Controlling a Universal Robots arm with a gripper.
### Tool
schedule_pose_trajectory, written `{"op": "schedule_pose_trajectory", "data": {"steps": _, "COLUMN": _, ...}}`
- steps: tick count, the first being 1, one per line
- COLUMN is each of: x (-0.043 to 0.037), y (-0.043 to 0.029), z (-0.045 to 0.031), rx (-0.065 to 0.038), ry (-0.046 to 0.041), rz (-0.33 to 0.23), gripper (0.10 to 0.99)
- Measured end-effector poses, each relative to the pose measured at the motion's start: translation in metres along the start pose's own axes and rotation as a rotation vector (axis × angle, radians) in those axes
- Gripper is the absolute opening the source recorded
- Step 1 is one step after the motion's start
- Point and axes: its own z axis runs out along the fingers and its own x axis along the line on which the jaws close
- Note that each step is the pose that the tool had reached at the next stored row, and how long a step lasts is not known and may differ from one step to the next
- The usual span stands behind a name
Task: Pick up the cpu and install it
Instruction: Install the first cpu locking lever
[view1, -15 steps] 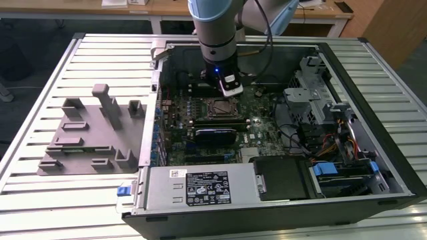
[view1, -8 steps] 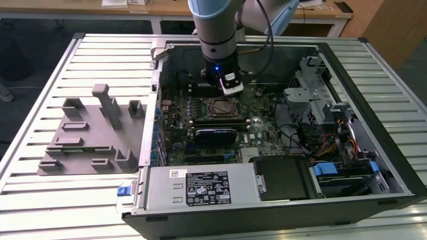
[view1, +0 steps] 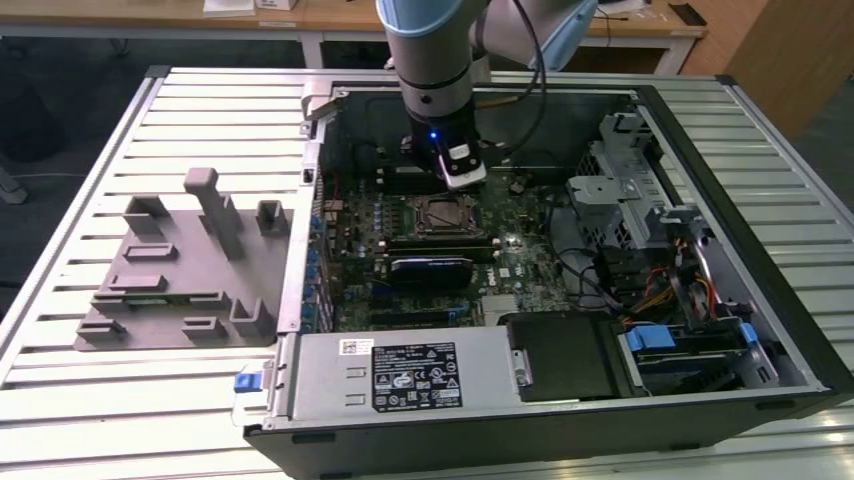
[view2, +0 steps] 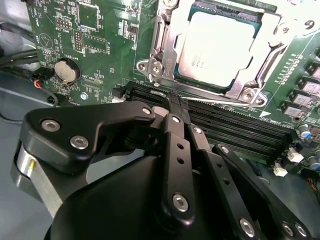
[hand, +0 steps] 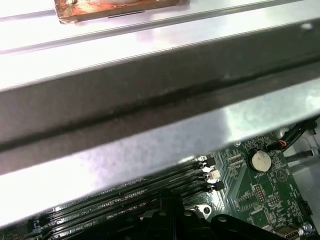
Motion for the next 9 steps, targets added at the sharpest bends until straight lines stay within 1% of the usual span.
{"op": "schedule_pose_trajectory", "data": {"steps": 5, "x": 0.0003, "y": -0.0004, "z": 0.0016, "rx": 0.0, "ry": 0.0001, "rz": 0.0, "gripper": 0.106}}
{"op": "schedule_pose_trajectory", "data": {"steps": 9, "x": -0.0001, "y": -0.0021, "z": 0.0025, "rx": 0.0, "ry": 0.0003, "rz": -0.001, "gripper": 0.106}}
